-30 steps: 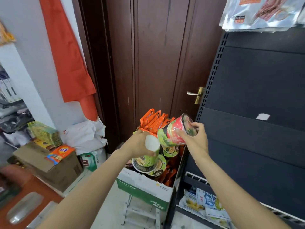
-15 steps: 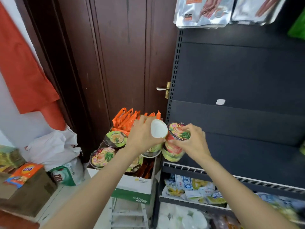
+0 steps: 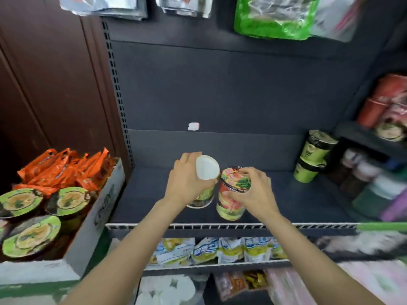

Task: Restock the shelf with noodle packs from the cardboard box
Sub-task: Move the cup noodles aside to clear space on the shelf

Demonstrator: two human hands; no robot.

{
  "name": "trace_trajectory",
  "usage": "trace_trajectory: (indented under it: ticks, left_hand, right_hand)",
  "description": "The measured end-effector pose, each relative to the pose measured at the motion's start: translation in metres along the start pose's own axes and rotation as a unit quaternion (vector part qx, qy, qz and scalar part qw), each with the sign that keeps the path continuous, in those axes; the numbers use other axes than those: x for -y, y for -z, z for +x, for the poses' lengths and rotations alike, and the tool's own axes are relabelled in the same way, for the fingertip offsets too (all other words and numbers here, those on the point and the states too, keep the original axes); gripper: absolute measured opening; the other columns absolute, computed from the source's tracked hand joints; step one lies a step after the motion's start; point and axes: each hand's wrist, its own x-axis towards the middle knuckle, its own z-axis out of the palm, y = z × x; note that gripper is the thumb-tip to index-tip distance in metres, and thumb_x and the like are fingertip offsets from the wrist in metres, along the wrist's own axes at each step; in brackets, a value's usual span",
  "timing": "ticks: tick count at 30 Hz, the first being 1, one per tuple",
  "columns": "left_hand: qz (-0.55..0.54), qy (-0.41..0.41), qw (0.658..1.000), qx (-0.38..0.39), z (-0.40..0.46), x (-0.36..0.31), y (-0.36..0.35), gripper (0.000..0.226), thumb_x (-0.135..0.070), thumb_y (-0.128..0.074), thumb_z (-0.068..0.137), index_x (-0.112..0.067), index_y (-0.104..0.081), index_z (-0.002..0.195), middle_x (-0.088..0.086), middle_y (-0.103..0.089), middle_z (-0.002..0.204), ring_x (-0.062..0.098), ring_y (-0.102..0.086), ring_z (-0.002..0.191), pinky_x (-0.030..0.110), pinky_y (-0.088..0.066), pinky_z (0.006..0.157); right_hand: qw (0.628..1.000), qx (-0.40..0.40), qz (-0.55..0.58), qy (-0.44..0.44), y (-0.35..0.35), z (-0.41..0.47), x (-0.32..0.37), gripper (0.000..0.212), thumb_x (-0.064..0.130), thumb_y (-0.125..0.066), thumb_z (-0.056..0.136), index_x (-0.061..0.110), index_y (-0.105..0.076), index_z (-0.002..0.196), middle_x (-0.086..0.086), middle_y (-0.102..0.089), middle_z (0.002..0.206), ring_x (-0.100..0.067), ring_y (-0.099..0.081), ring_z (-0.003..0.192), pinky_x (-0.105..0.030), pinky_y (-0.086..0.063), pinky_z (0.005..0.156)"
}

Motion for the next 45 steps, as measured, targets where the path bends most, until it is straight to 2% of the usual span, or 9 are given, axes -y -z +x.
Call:
trace_trajectory:
  ticks: [5, 10, 15, 23, 34, 42, 45]
  left_hand:
    - [-0.042, 0.006, 0.999, -0.002, 0.023, -0.072, -0.081, 0.080, -0.040, -0.077, 0.070, -0.022, -0.039, 0.138, -0.002, -0.040, 0.139, 0.024, -0.038, 0.126, 0.042, -0.037, 0.102]
    - [-0.059, 0.005, 0.998, 0.032, 0.045, -0.122, -0.147, 0.084, -0.047, -0.080, 0.064, -0.023, -0.042, 0.136, -0.004, -0.043, 0.136, 0.020, -0.039, 0.125, 0.038, -0.041, 0.098]
    - [-0.054, -0.010, 0.997, 0.054, 0.084, -0.158, -0.201, 0.084, -0.048, -0.080, 0.063, -0.023, -0.043, 0.135, -0.003, -0.044, 0.134, 0.020, -0.042, 0.123, 0.041, -0.045, 0.095]
    - [-0.041, -0.017, 0.996, 0.077, 0.151, -0.195, -0.279, 0.083, -0.048, -0.079, 0.064, -0.022, -0.043, 0.134, -0.002, -0.045, 0.133, 0.022, -0.044, 0.122, 0.039, -0.046, 0.092]
    - [-0.030, 0.040, 0.996, 0.067, 0.164, -0.227, -0.334, 0.084, -0.047, -0.081, 0.063, -0.021, -0.044, 0.134, -0.001, -0.046, 0.131, 0.022, -0.044, 0.121, 0.041, -0.046, 0.093]
    - [-0.023, 0.071, 0.997, 0.030, 0.148, -0.247, -0.345, 0.081, -0.047, -0.080, 0.063, -0.023, -0.045, 0.133, -0.001, -0.046, 0.130, 0.021, -0.044, 0.120, 0.041, -0.047, 0.090]
    - [-0.025, 0.081, 0.996, 0.020, 0.139, -0.254, -0.346, 0.080, -0.048, -0.080, 0.063, -0.022, -0.046, 0.132, -0.001, -0.046, 0.130, 0.021, -0.045, 0.119, 0.043, -0.048, 0.090]
  right_hand:
    - [0.999, -0.011, -0.036, -0.016, 0.059, 0.022, -0.089, 0.073, 0.044, -0.078, 0.066, 0.031, -0.043, 0.129, 0.003, -0.037, 0.134, -0.018, -0.029, 0.124, -0.030, -0.039, 0.092]
    - [0.997, -0.028, -0.056, -0.047, 0.100, 0.045, -0.162, 0.077, 0.048, -0.080, 0.063, 0.034, -0.043, 0.129, 0.001, -0.037, 0.134, -0.020, -0.029, 0.126, -0.033, -0.039, 0.094]
    - [0.993, -0.044, -0.077, -0.082, 0.123, 0.081, -0.221, 0.076, 0.048, -0.079, 0.063, 0.032, -0.044, 0.128, -0.003, -0.036, 0.135, -0.024, -0.028, 0.128, -0.039, -0.042, 0.096]
    - [0.988, -0.048, -0.103, -0.100, 0.146, 0.146, -0.304, 0.072, 0.048, -0.080, 0.063, 0.031, -0.047, 0.126, -0.004, -0.033, 0.137, -0.025, -0.028, 0.128, -0.040, -0.042, 0.098]
    - [0.991, 0.019, -0.098, -0.090, 0.163, 0.167, -0.387, 0.071, 0.045, -0.080, 0.065, 0.027, -0.048, 0.126, -0.005, -0.029, 0.141, -0.026, -0.024, 0.130, -0.036, -0.035, 0.104]
    - [0.992, 0.078, -0.086, -0.048, 0.173, 0.155, -0.408, 0.072, 0.044, -0.079, 0.067, 0.026, -0.046, 0.128, -0.003, -0.024, 0.142, -0.024, -0.021, 0.132, -0.032, -0.032, 0.106]
    - [0.989, 0.103, -0.101, -0.038, 0.175, 0.147, -0.410, 0.075, 0.044, -0.077, 0.068, 0.027, -0.041, 0.131, -0.003, -0.018, 0.142, -0.024, -0.018, 0.132, -0.036, -0.035, 0.107]
